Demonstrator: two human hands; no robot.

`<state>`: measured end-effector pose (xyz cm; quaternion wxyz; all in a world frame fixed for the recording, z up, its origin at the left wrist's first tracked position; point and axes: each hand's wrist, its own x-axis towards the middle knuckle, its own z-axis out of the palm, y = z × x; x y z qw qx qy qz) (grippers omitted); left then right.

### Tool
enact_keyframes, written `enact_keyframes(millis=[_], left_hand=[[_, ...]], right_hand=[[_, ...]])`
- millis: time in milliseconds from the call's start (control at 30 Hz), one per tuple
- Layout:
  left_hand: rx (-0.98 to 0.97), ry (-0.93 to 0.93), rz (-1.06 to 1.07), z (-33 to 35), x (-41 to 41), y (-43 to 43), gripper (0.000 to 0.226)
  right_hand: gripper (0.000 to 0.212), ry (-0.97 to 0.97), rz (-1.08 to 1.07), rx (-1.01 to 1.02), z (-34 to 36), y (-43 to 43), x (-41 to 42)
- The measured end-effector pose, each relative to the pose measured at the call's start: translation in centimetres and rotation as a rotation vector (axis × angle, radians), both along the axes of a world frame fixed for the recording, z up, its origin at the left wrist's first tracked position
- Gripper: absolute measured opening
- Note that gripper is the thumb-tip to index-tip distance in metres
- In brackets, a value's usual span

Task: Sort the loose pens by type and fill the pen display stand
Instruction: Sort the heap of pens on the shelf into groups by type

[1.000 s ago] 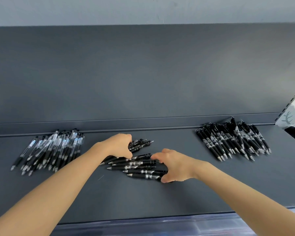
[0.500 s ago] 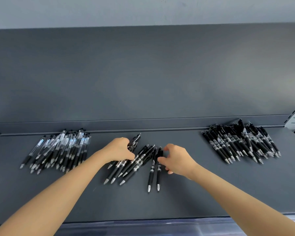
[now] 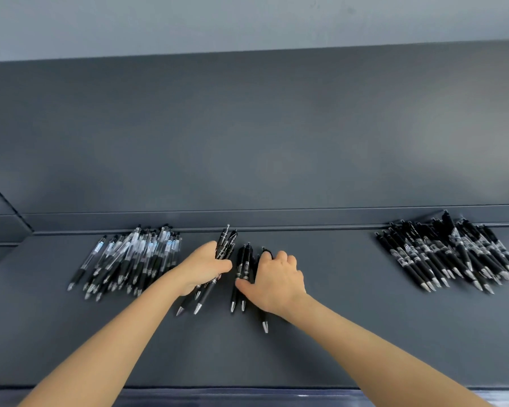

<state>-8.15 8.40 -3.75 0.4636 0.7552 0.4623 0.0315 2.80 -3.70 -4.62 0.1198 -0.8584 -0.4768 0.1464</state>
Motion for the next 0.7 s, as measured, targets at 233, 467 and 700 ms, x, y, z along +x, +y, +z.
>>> enact_keyframes(millis=[233, 467, 700], left_hand=[[-0.116, -0.145, 0.083, -0.5, -0.7, 0.9, 0.017], [-0.012, -0.062, 0.059, -1.2, 0.7, 1.0, 0.017], [0.251, 0.066, -0.048, -1.0, 3.3, -0.1, 0.029]], right_hand=[[0.059, 0.041, -0.03, -0.072, 0.6, 1.5, -0.3], [0.066, 0.065, -0.088, -0.127, 1.0, 1.6, -0.4], [0.061, 0.047, -0.138, -0.15, 1.1, 1.1, 0.4]])
